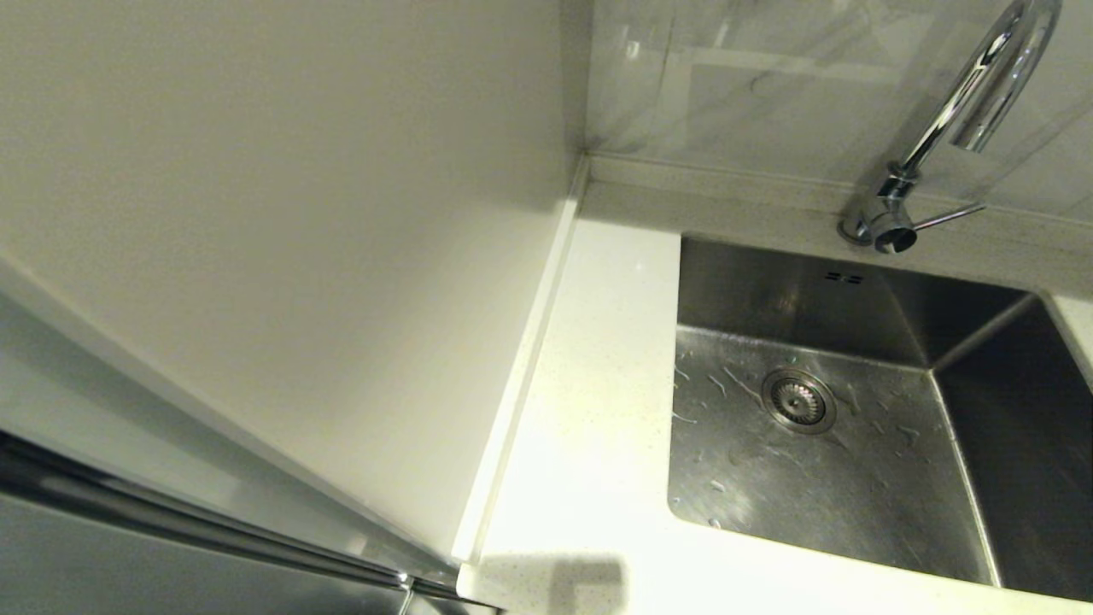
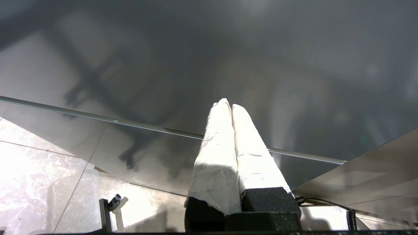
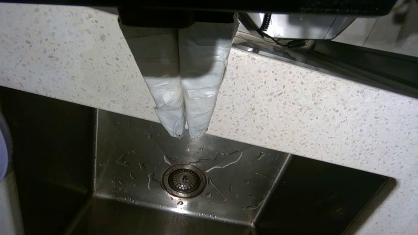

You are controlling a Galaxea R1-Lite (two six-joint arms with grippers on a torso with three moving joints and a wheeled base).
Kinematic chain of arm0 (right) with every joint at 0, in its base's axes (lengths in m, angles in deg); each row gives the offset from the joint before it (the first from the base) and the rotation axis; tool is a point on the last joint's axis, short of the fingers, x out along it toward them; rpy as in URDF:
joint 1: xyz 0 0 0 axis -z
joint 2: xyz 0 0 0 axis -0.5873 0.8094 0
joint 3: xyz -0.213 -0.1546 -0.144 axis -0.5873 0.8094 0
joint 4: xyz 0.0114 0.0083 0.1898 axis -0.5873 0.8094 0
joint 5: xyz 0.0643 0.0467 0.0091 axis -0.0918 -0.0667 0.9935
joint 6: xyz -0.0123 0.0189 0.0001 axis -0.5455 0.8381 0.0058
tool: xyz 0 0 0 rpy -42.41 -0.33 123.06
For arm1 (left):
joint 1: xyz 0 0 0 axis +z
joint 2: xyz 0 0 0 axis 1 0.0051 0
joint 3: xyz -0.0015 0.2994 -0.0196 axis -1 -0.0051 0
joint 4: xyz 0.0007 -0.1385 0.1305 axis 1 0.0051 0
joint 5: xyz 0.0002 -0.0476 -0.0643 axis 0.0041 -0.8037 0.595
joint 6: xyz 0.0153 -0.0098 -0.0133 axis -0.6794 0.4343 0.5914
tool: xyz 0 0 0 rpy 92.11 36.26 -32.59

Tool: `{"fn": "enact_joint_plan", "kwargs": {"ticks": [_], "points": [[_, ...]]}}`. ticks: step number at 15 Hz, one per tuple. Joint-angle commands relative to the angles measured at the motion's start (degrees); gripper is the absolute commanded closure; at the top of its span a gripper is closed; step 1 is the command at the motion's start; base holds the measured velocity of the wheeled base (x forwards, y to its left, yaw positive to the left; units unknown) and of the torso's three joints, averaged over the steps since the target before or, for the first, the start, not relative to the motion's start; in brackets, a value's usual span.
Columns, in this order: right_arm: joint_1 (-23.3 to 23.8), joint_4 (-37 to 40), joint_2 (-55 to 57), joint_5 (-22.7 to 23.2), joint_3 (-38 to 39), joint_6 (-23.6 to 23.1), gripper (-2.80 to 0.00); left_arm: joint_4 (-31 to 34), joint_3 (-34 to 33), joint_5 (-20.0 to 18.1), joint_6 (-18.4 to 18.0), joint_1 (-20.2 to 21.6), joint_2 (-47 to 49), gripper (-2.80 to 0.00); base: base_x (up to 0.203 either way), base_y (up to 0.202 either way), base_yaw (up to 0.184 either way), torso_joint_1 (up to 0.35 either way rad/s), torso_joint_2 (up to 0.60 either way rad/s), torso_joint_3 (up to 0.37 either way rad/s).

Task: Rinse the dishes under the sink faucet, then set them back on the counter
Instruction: Put a bowl into the sink

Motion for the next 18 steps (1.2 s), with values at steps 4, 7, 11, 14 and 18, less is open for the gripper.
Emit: {"fn": "enact_joint_plan", "kwargs": {"ticks": [4,7,11,14,18], "points": [[0.0,0.42,0.03,0.61,-8.07,-0.04,0.0,-0.05,-0.16,0.0,0.02,0.01,0.0,0.0,0.0,0.0,0.0,0.0,0.0,0.0],[0.01,5.4,0.82,0.49,-20.57,-0.02,0.0,-0.05,-0.18,0.0,0.02,0.01,0.0,0.0,0.0,0.0,0.0,0.0,0.0,0.0],[0.05,7.8,14.41,-3.75,-41.08,-0.08,0.0,-0.05,-0.18,0.0,0.02,0.01,0.0,0.0,0.0,0.0,0.0,0.0,0.0,0.0],[0.1,8.17,30.4,-10.12,-58.18,-0.92,0.0,-0.05,-0.1,0.0,0.02,0.01,0.0,0.0,0.0,0.0,0.0,0.0,0.0,0.0],[0.3,8.93,48.15,-22.24,-74.72,-5.02,0.0,-0.05,-0.18,0.0,0.02,0.01,0.0,0.0,0.0,0.0,0.0,0.0,0.0,0.0]]}}
